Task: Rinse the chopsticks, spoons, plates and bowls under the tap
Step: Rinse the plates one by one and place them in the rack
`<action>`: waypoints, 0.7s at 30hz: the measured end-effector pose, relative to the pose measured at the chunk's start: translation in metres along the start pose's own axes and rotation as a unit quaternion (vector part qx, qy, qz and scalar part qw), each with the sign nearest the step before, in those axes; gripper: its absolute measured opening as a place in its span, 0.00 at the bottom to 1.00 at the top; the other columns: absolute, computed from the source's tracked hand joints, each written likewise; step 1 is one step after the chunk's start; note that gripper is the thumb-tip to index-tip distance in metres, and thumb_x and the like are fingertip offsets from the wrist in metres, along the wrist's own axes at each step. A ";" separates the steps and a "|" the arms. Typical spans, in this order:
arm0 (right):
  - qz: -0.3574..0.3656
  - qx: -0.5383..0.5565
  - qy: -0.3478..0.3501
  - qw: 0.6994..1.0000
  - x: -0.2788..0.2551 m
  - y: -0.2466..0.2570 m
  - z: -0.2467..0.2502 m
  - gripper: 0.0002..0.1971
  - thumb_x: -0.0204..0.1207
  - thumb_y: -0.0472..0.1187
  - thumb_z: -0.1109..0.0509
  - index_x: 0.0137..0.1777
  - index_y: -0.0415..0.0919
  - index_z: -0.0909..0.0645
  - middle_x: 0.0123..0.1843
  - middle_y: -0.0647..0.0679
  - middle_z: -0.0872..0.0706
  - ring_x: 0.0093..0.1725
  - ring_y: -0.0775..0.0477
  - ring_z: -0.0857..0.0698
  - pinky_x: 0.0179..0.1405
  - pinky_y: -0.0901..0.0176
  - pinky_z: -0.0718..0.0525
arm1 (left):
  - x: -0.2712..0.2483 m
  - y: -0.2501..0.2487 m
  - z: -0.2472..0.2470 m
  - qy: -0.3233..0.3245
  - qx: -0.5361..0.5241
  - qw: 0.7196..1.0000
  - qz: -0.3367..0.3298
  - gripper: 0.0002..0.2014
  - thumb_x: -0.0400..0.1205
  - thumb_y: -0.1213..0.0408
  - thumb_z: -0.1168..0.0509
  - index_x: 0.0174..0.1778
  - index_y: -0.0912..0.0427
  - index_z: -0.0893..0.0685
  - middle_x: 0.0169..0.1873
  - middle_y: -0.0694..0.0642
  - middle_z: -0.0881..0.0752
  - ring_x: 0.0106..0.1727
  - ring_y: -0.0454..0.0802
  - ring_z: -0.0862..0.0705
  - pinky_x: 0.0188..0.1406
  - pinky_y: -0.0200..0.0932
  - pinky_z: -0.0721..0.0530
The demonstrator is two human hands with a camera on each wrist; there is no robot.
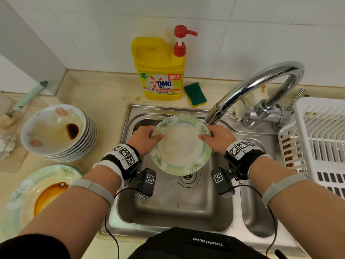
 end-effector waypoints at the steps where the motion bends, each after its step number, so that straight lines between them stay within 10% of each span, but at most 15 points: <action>1: 0.003 -0.010 -0.006 1.000 0.001 0.002 0.001 0.18 0.84 0.56 0.31 0.47 0.39 0.14 0.44 0.42 0.09 0.46 0.40 0.09 0.48 0.38 0.08 | 0.000 -0.002 0.000 0.001 0.005 1.000 -0.004 0.15 0.77 0.45 0.34 0.49 0.49 0.09 0.41 0.49 0.07 0.45 0.49 0.08 0.52 0.59 0.09; 5: 0.017 -0.058 -0.014 0.998 0.001 0.009 0.005 0.32 0.85 0.64 0.39 0.47 0.32 0.14 0.42 0.36 0.10 0.45 0.38 0.11 0.52 0.40 0.13 | 0.003 -0.007 0.000 0.002 0.022 1.000 -0.017 0.22 0.74 0.38 0.36 0.47 0.51 0.09 0.40 0.51 0.07 0.44 0.50 0.08 0.52 0.59 0.10; 21: 0.044 0.051 -0.002 0.998 -0.006 -0.004 0.001 0.08 0.85 0.47 0.30 0.52 0.45 0.13 0.50 0.47 0.08 0.53 0.45 0.10 0.58 0.49 0.14 | -0.007 0.019 -0.015 0.029 -0.181 0.979 0.089 0.07 0.86 0.64 0.30 0.59 0.55 0.15 0.55 0.60 0.08 0.57 0.59 0.08 0.55 0.65 0.09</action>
Point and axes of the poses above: each hand's wrist, its own x-axis towards the middle knuckle, its own z-axis out of the back of the hand, y = z × x, the point moved 3 cm from there along x, towards the middle knuckle
